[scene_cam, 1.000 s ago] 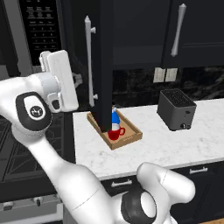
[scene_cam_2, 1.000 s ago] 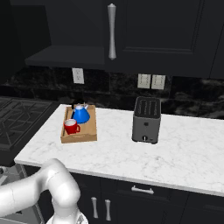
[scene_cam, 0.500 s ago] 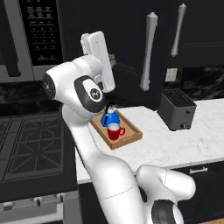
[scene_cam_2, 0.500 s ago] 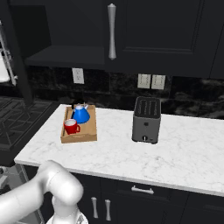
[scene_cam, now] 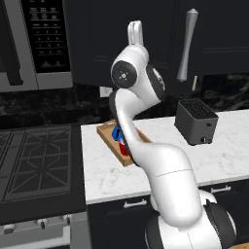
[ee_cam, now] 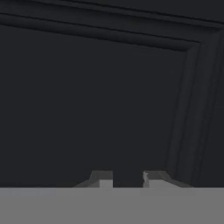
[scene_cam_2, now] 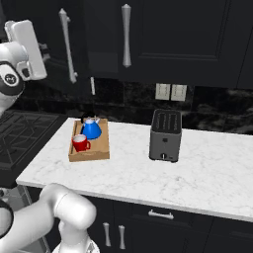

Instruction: Pick the kettle from the counter and place it on the tray. Then pick the mug from the cabinet and place it on the tray. Then close the cabinet doors.

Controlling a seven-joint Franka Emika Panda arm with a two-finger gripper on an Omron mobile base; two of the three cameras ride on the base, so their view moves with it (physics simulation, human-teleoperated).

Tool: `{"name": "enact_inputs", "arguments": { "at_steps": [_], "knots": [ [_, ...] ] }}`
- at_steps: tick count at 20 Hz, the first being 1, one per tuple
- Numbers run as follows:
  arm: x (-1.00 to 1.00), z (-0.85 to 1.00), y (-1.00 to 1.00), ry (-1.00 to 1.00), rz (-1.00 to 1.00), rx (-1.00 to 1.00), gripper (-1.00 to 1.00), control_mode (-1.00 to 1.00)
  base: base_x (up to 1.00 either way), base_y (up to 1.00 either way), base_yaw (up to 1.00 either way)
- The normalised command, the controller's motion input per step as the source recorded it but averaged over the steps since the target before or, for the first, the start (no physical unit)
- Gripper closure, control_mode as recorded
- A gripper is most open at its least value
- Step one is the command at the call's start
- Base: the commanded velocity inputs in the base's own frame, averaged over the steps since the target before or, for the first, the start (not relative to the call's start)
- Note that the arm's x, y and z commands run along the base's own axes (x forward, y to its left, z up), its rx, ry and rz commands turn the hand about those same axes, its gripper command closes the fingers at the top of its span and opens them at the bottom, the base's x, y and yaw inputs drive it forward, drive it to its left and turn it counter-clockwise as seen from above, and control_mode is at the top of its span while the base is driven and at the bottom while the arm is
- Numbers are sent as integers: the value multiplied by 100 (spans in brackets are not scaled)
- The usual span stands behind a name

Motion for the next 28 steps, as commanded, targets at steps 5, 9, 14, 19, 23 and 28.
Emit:
{"name": "enact_inputs", "arguments": {
  "at_steps": [5,9,14,19,23,28],
  "knots": [
    [100,11,-54,-1,41,15,100,-100,0,0,0],
    [100,0,-33,-4,40,11,100,-100,0,0,0],
    [100,0,-19,0,38,10,100,-100,0,0,0],
    [90,0,0,12,23,1,100,-100,0,0,0],
    [53,-9,-4,21,3,0,100,-100,0,0,0],
    [23,-7,-1,9,-7,0,100,-100,0,0,0]
  ]
}}
